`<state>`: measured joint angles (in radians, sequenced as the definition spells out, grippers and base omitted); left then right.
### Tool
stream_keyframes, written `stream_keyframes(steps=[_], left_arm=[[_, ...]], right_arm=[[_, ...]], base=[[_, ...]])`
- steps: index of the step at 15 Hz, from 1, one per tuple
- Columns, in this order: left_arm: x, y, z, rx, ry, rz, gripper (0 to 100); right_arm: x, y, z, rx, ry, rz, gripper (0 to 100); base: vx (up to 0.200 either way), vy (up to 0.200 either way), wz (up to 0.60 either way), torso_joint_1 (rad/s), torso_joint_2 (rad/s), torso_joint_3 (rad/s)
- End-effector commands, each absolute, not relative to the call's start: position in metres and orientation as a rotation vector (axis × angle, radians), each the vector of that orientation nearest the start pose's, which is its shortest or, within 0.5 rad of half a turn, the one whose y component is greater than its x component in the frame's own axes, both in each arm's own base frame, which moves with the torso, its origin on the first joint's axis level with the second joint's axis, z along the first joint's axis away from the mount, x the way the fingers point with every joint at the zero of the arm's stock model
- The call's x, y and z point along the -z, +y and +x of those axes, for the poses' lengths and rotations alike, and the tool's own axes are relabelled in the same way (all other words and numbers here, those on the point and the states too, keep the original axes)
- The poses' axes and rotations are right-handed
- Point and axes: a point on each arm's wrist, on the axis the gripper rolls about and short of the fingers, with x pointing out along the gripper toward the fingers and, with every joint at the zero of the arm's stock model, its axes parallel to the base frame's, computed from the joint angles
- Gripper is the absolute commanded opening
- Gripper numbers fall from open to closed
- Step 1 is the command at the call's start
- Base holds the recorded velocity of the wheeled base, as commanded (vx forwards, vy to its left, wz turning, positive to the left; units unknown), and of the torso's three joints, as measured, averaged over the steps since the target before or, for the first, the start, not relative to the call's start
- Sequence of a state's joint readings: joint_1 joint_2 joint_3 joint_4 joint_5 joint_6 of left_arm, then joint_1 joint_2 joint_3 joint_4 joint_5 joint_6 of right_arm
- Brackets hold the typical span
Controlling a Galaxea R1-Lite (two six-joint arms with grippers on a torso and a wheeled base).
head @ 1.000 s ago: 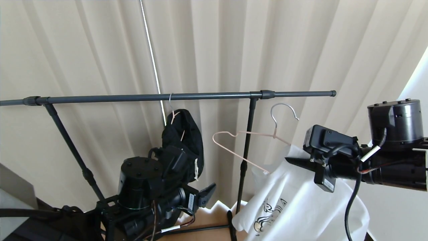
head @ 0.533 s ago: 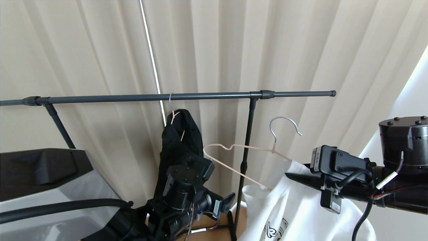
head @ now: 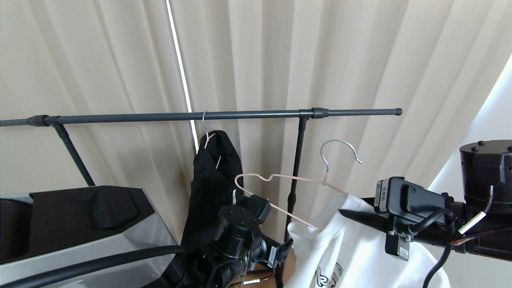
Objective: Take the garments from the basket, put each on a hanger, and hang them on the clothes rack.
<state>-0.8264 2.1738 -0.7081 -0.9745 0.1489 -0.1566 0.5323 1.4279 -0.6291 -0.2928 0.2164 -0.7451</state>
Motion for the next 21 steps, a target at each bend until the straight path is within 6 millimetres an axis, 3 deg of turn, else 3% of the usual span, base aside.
stream_keyframes(steps=[1, 14, 21], left_arm=[[-0.027, -0.264, 0.248, 0.609, 0.481, 0.086, 100], [-0.008, -0.282, 0.254, 0.547, 0.37, 0.053, 100], [0.002, -0.281, 0.253, 0.532, 0.383, 0.09, 100]], right_arm=[[-0.176, 0.119, 0.187, -0.903, 0.208, -0.777, 0], [-0.18, 0.123, 0.18, -0.928, 0.179, -0.771, 0], [-0.188, 0.12, 0.175, -0.916, 0.143, -0.767, 0]], base=[[0.0, 0.0, 0.0, 0.0, 0.0, 0.0], [0.0, 0.0, 0.0, 0.0, 0.0, 0.0], [0.0, 0.0, 0.0, 0.0, 0.0, 0.0]])
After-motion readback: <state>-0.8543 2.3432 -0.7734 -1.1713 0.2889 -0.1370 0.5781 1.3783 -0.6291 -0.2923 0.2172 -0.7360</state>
